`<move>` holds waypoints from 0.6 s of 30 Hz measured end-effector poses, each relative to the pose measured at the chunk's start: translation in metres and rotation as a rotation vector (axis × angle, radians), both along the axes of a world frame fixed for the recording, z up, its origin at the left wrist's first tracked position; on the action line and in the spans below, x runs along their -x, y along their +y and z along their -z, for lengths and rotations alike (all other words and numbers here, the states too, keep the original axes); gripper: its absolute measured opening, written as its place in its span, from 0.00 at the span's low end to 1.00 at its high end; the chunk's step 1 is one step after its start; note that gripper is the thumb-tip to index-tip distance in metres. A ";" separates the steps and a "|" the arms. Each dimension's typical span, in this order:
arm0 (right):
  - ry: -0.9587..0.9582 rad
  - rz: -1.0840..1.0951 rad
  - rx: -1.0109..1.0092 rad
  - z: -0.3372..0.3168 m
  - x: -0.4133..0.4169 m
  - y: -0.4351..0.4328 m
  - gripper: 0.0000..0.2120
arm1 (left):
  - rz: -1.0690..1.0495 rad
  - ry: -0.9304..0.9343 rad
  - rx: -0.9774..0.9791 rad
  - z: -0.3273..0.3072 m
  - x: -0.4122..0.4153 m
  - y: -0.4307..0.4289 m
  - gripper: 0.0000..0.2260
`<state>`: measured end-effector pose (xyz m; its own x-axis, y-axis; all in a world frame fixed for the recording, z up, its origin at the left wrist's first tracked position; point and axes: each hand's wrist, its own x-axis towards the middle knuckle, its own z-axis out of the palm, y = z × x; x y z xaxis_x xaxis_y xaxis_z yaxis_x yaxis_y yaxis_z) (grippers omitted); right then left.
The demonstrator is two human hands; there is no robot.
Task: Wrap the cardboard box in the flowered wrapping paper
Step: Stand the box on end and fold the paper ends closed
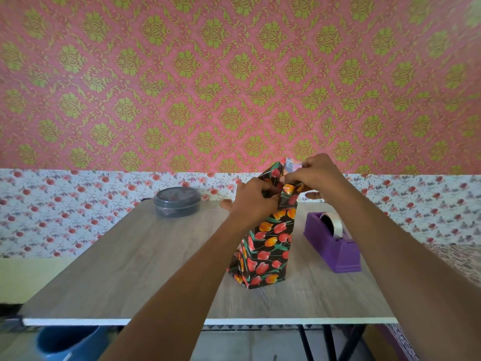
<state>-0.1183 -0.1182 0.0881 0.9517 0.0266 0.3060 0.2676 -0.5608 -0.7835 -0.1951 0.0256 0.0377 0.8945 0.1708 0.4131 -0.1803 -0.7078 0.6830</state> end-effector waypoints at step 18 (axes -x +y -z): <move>-0.001 -0.681 -0.617 0.103 0.008 -0.009 0.38 | 0.100 -0.029 0.138 -0.026 -0.005 0.009 0.22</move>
